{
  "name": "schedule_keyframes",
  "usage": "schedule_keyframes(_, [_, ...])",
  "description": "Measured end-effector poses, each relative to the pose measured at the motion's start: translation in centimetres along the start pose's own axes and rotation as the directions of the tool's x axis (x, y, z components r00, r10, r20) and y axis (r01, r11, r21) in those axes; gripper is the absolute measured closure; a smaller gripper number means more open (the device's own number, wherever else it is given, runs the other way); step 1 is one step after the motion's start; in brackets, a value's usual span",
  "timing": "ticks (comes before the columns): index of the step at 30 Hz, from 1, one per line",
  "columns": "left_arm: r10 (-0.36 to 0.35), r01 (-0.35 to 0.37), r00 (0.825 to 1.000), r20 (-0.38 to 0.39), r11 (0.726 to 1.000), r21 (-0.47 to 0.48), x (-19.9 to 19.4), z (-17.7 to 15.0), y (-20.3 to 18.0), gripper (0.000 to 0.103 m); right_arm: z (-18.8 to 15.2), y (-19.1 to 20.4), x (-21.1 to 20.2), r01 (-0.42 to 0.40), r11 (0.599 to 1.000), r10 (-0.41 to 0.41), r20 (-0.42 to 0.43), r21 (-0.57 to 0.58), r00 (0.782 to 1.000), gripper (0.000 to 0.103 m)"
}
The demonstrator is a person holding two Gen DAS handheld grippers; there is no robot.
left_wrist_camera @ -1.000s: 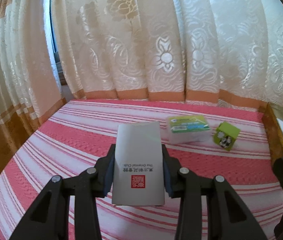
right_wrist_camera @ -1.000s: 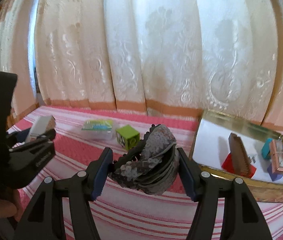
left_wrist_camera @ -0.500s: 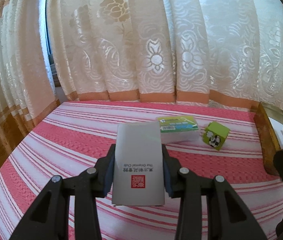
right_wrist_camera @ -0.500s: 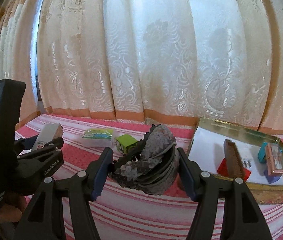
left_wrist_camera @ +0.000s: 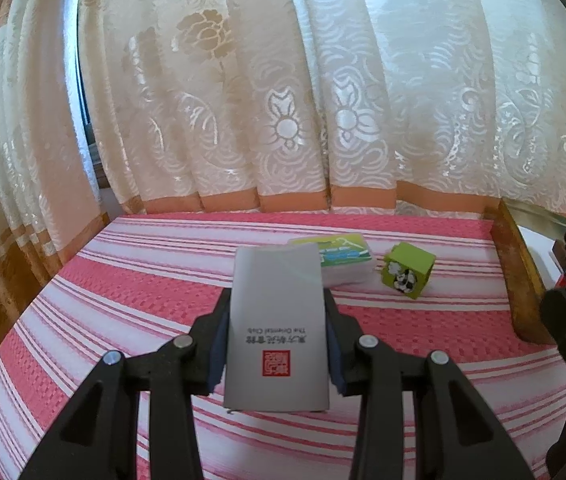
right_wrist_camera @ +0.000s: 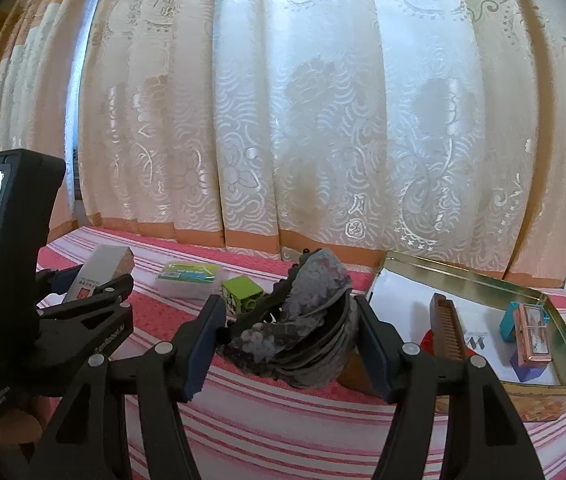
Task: Organize rigid objects
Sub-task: 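Carry the white box and cloth bundle over the gold tray with both tools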
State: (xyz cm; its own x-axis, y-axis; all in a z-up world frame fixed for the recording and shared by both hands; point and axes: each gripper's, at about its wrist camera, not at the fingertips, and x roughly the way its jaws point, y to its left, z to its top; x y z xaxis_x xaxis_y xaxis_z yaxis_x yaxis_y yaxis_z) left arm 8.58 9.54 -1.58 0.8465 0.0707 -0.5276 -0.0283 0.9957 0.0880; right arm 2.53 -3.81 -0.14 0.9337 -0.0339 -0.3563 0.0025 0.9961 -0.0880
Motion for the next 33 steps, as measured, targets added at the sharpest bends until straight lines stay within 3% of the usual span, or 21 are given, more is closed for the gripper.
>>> schedule_keyframes(19, [-0.006, 0.003, 0.999, 0.052, 0.999, 0.053, -1.6, -0.3, -2.3, 0.063, -0.7, -2.5, -1.4, 0.018, 1.0, -0.017, -0.005, 0.018, 1.0, 0.037])
schedule_keyframes(33, [-0.012, 0.011, 0.999, 0.042, 1.0, 0.024, -2.6, -0.7, -4.2, 0.063, -1.3, -5.2, -2.3, 0.031, 0.999, -0.03, -0.019, 0.033, 0.999, 0.037])
